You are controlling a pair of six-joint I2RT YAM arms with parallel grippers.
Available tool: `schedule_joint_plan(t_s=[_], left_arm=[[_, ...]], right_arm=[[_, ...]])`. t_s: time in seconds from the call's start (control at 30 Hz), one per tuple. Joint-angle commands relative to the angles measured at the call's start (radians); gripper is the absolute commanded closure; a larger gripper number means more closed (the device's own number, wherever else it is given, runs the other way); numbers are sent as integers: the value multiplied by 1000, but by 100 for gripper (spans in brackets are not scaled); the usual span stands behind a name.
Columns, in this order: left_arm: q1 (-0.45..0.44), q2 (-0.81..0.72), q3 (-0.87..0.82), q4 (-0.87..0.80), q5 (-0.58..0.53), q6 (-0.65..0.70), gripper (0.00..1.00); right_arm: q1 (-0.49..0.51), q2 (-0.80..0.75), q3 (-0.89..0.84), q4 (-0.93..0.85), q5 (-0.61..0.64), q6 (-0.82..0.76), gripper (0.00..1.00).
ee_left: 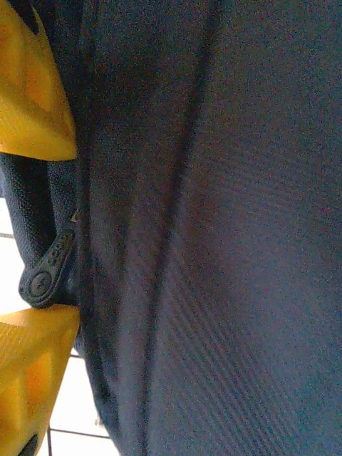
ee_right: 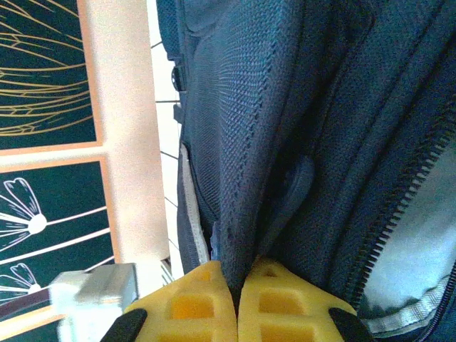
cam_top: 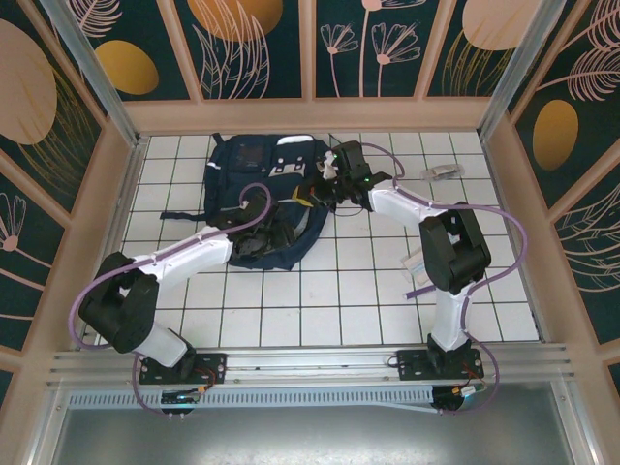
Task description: Pack the student bag
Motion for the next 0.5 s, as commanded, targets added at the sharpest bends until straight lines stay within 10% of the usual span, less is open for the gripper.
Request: schedule_joint_plan(t_s=[0.0,0.23,0.47], left_arm=[[2,-2,-43,-4,11,-50,47],[2,-117,-81,-17,-140,-87,47],[15,-257,-140,185,-106,-126,1]], right_arm=[[15,-94,52,201,-92,44,100],[15,-101,65,339,-107,116,100],[15,-76,93,342,-109,103,100]])
